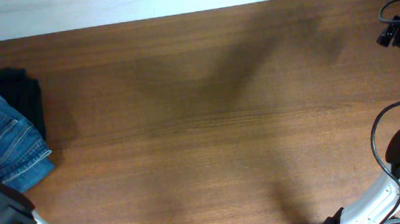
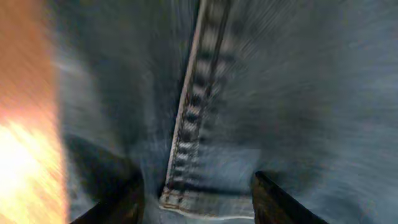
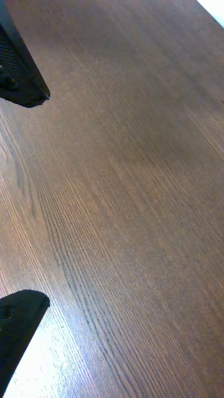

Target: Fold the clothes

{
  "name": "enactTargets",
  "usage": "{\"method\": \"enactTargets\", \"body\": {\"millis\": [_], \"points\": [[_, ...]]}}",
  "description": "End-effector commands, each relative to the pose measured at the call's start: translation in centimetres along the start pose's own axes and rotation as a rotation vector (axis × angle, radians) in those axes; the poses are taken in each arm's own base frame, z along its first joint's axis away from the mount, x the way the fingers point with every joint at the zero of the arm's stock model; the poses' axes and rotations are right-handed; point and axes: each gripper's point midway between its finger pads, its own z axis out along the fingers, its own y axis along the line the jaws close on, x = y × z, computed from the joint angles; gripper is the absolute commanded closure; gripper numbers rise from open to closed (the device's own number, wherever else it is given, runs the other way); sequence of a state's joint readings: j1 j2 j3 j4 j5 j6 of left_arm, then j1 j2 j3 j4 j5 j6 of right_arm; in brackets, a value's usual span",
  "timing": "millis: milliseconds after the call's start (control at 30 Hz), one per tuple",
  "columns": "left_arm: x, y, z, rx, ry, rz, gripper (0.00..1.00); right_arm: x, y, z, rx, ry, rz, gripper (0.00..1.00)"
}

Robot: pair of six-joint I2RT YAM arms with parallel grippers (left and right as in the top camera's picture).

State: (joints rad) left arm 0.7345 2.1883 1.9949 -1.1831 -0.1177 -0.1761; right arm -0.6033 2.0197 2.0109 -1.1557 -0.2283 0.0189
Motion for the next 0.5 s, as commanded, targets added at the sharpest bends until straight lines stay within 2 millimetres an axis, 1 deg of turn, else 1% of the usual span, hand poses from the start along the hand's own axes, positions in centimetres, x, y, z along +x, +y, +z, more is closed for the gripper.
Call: {"method": "enactTargets", "body": {"millis": [0,33,100,133,200,300,367,400,467], "points": [[1.3,0.6,2.4,-0.025,0.081,0.005,0.44,-0.1,0.0,-0.3,0.004,-0.007,-0.005,0.01],[1.4,0.6,2.4,-0.026,0.084,0.005,0.44,-0.1,0.0,-0.3,0.004,-0.007,-0.005,0.01],[1.1,0.4,1.5,-0.011,0.07,0.003,0.44,-0.1,0.0,-0.3,0.004,-0.007,-0.005,0.01],[0.8,0.2,0.7,0.007,0.059,0.001,0.44,-0.1,0.0,-0.3,0.004,-0.007,-0.005,0.01],[0.0,-0.4,-1.6,0.055,0.02,-0.004,0.43,-0.1,0.0,-0.3,0.004,-0.006,-0.005,0.01],[-1.5,-1.7,-7.1,0.171,-0.078,-0.009,0.39,-0.1,0.0,-0.3,0.004,-0.007,-0.005,0.02],[-2.1,-2.6,-11.5,0.261,-0.151,-0.005,0.38,-0.1,0.0,-0.3,0.004,-0.007,-0.005,0.01],[-1.9,-3.0,-14.3,0.311,-0.187,-0.001,0.38,-0.1,0.0,-0.3,0.004,-0.006,-0.005,0.01],[-0.7,-3.0,-18.2,0.355,-0.228,0.006,0.37,-0.1,0.0,-0.3,0.004,-0.007,-0.005,0.01]]}}
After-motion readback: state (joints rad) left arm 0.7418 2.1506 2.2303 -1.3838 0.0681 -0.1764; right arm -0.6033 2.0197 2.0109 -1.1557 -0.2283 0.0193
